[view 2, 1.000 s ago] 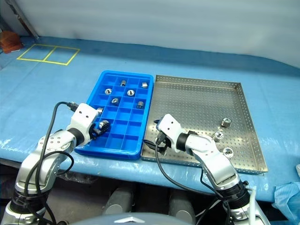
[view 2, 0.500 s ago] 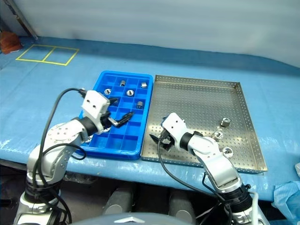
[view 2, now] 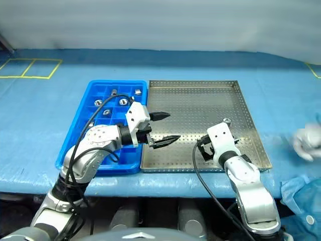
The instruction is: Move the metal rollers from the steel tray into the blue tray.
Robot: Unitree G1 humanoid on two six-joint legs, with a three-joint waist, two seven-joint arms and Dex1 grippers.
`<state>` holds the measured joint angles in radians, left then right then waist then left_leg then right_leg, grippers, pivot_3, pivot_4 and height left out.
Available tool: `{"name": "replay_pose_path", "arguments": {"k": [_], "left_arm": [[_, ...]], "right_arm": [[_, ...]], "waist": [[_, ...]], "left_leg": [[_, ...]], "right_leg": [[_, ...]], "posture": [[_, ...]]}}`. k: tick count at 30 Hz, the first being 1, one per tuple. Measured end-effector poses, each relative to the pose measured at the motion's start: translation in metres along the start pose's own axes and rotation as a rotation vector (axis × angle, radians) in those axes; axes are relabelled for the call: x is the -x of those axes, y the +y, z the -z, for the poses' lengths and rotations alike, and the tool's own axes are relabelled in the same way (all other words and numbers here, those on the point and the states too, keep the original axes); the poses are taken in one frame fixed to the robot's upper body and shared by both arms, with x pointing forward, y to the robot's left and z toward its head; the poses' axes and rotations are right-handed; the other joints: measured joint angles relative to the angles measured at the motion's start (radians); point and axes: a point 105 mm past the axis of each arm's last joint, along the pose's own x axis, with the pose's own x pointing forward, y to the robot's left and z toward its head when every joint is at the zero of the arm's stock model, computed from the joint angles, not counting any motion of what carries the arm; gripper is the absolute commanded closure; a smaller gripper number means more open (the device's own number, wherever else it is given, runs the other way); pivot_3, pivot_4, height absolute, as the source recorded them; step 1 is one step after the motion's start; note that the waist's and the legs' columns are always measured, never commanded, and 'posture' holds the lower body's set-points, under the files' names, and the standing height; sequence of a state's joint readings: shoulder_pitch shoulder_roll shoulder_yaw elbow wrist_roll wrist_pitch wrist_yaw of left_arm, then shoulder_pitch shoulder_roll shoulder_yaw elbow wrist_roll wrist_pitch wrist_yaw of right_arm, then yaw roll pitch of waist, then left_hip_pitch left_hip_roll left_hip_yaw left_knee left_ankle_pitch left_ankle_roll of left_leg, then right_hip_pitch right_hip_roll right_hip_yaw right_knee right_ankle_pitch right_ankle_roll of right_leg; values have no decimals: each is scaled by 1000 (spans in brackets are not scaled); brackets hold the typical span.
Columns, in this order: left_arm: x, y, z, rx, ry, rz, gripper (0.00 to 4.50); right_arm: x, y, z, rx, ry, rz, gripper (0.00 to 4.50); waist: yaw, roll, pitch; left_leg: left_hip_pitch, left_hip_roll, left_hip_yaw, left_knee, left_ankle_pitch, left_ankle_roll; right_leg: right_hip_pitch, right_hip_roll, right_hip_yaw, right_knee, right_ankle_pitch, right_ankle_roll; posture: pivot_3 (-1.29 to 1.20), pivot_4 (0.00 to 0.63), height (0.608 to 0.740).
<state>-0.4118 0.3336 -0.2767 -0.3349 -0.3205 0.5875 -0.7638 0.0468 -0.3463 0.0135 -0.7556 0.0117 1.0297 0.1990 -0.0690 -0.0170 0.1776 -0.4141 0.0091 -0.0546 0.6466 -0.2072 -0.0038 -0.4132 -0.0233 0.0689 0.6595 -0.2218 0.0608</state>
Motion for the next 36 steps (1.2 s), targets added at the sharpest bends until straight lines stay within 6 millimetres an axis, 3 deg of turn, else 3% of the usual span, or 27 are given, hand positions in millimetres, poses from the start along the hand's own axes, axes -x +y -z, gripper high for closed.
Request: {"name": "replay_pose_path", "arguments": {"k": [9,13,24,31,36], "left_arm": [[-17,-15,7,15,-11,92,65],[-22,-22,6,13,-23,115,65],[-21,-19,10,4,-5,89,65],[-16,-13,15,13,13,43,65],[-5,9,15,26,14,-101,65]], "right_arm": [[0,-26,22,-110,100,208,0],[-4,-29,32,-144,130,228,0],[-17,-31,34,-166,122,228,0],[-21,-26,27,-167,95,183,0],[-23,-2,8,-156,28,30,0]], "waist": [[-49,1,0],[-63,1,0],[-67,1,0],[-64,1,0],[-61,1,0]], "left_leg": [[0,0,2,0,0,0],[0,0,2,0,0,0],[0,0,2,-1,0,0],[0,0,2,-1,0,0],[0,1,1,-1,0,0]], "right_leg": [[0,0,2,0,1,1],[0,0,3,0,1,1],[-1,1,3,0,1,2],[-1,1,4,0,1,2],[-1,2,3,0,1,2]], "posture": [[-196,150,740],[-191,150,740],[-152,150,740],[-133,150,740],[-102,150,740]]}}
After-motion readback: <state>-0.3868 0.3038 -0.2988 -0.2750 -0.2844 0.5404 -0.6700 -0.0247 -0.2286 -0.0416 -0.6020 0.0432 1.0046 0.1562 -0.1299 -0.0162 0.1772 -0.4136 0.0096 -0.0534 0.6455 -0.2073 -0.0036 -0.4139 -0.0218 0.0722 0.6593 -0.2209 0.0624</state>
